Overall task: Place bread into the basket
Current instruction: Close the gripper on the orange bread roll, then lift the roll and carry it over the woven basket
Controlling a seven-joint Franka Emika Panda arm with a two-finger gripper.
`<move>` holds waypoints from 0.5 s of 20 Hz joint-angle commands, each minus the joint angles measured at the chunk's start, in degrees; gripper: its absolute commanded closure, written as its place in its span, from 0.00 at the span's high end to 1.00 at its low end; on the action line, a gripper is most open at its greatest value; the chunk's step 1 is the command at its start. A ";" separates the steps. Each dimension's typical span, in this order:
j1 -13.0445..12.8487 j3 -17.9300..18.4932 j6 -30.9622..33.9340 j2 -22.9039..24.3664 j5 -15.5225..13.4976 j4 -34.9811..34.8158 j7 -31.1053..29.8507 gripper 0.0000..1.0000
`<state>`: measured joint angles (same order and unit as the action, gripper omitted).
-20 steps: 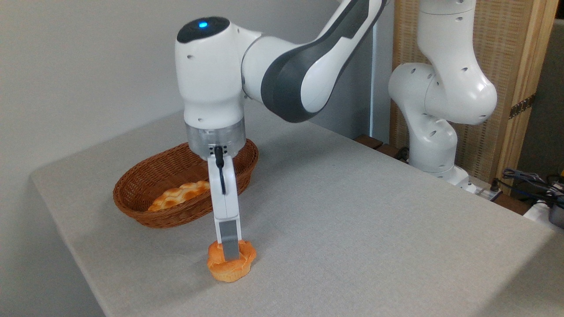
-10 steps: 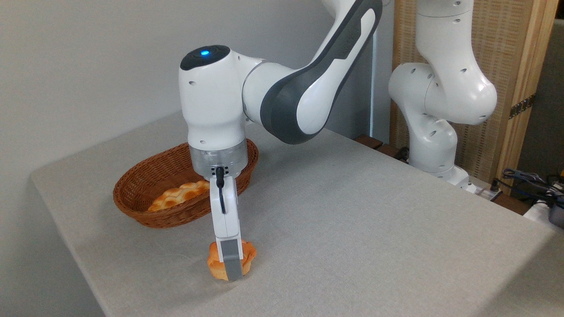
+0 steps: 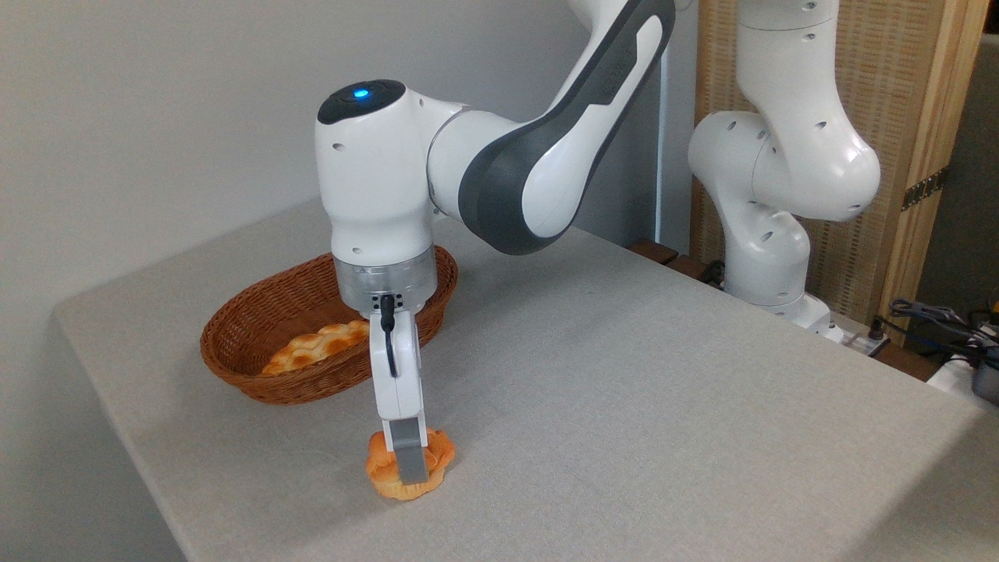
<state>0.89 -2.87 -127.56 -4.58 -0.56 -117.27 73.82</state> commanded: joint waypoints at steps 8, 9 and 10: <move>-0.01 0.50 10.21 1.86 -7.00 6.59 -0.17 0.42; -0.01 0.59 12.41 1.86 -7.00 8.26 -0.60 0.42; -0.01 0.50 14.43 1.86 -7.00 10.11 -1.22 0.42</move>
<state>0.97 -2.77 -119.75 -3.10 -6.74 -112.31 73.74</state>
